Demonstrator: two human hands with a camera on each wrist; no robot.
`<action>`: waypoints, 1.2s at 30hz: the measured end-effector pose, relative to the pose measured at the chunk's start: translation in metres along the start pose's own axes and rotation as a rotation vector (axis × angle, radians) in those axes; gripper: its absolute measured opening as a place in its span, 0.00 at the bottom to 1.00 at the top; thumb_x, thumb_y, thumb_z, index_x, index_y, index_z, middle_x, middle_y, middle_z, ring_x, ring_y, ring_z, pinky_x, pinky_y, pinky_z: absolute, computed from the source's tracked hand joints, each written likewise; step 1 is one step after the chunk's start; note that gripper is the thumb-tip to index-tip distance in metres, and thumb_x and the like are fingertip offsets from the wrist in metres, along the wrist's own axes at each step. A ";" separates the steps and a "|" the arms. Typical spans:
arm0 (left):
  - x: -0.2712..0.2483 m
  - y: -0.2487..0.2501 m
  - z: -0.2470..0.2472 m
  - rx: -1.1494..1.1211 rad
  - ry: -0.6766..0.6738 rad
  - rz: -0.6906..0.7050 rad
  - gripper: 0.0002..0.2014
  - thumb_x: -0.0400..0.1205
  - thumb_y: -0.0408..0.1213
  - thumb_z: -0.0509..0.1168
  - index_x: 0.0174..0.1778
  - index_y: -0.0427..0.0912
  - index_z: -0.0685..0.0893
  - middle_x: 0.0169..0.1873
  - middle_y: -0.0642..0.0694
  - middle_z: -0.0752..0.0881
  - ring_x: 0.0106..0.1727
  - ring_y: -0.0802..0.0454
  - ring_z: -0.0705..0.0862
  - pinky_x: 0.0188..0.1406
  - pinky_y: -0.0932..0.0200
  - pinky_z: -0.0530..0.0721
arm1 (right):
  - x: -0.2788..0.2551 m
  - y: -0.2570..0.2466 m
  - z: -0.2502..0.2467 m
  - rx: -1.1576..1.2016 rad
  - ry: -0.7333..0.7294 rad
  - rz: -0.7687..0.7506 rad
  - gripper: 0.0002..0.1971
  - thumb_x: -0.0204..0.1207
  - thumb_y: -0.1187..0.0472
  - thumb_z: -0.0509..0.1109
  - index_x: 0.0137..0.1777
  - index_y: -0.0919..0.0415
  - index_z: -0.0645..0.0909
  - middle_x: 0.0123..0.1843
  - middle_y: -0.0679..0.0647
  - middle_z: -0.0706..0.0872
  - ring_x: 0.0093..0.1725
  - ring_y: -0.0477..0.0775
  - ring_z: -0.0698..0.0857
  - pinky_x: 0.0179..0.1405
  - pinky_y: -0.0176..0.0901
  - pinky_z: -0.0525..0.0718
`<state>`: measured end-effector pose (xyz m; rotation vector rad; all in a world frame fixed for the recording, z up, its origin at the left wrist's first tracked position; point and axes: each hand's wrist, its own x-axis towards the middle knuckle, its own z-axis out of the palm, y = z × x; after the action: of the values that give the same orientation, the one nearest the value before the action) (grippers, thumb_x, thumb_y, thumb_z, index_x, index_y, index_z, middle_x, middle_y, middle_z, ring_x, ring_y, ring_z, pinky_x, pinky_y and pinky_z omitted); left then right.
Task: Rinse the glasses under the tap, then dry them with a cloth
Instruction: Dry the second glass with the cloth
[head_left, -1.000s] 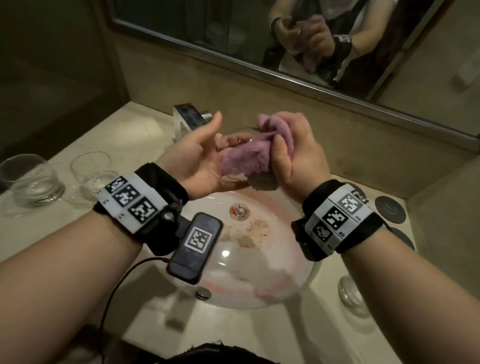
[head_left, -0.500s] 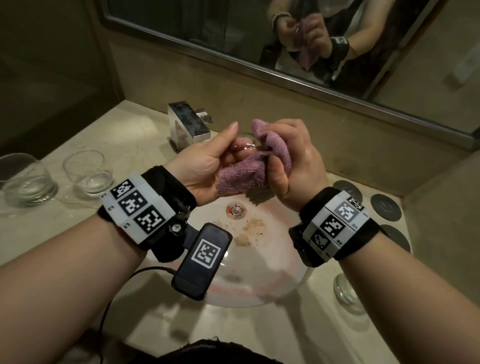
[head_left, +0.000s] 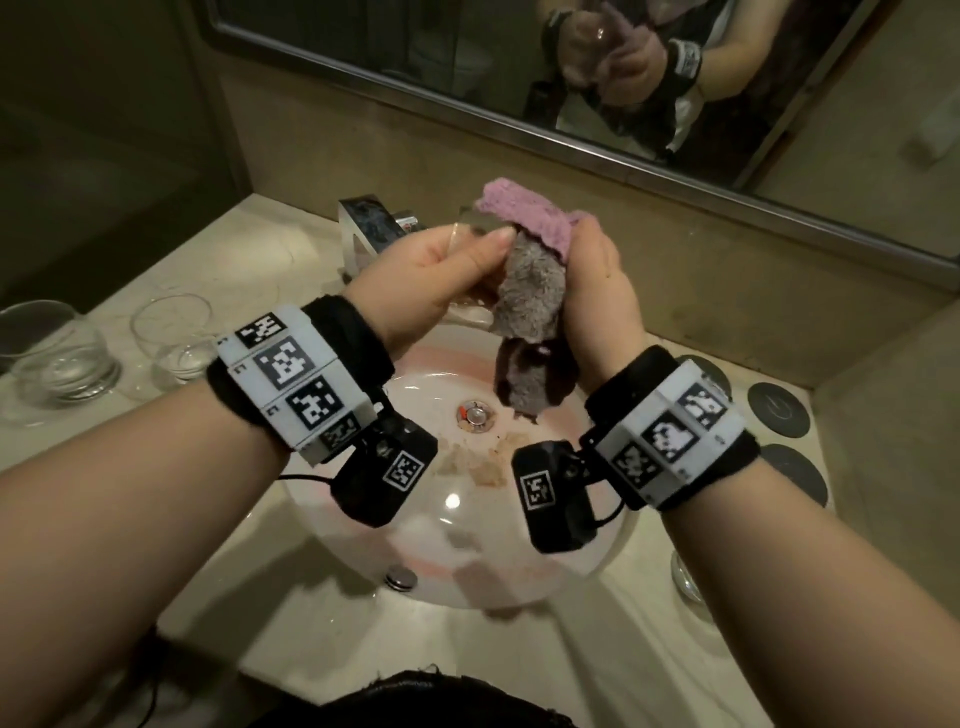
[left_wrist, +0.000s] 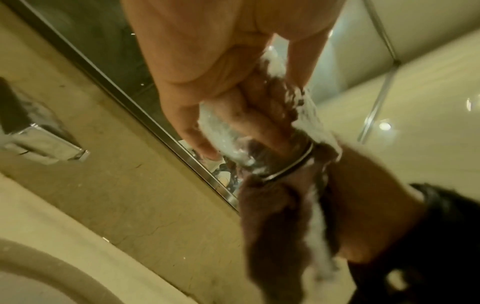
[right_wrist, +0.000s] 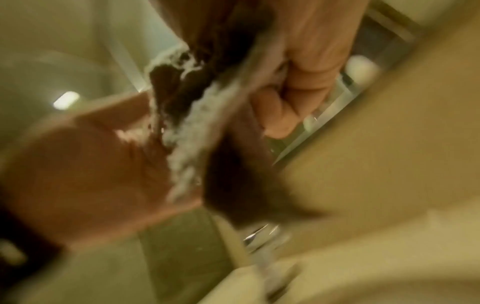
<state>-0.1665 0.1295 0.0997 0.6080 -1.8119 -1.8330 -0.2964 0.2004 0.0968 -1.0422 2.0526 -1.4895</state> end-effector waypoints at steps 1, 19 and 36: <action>0.000 -0.001 -0.002 -0.062 0.016 -0.042 0.11 0.82 0.43 0.60 0.48 0.39 0.83 0.43 0.46 0.87 0.45 0.52 0.84 0.52 0.55 0.83 | -0.003 -0.002 0.000 -0.047 0.037 -0.100 0.20 0.86 0.48 0.47 0.66 0.58 0.72 0.60 0.53 0.76 0.61 0.50 0.77 0.60 0.47 0.76; -0.005 0.000 0.001 -0.274 0.009 -0.010 0.18 0.86 0.42 0.52 0.59 0.29 0.76 0.46 0.38 0.83 0.45 0.51 0.84 0.41 0.62 0.85 | -0.019 0.004 0.002 -0.028 0.017 -0.445 0.07 0.78 0.44 0.54 0.51 0.43 0.67 0.58 0.59 0.77 0.54 0.51 0.81 0.50 0.41 0.83; 0.003 -0.022 -0.005 -0.519 0.084 -0.150 0.43 0.71 0.70 0.58 0.75 0.41 0.70 0.56 0.39 0.87 0.63 0.43 0.84 0.61 0.49 0.83 | -0.028 -0.016 0.022 0.182 -0.063 -0.093 0.20 0.83 0.42 0.49 0.64 0.56 0.67 0.54 0.44 0.72 0.57 0.41 0.76 0.60 0.41 0.78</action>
<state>-0.1662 0.1239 0.0778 0.6168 -1.1867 -2.2240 -0.2574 0.2050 0.1012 -1.1095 1.8094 -1.6342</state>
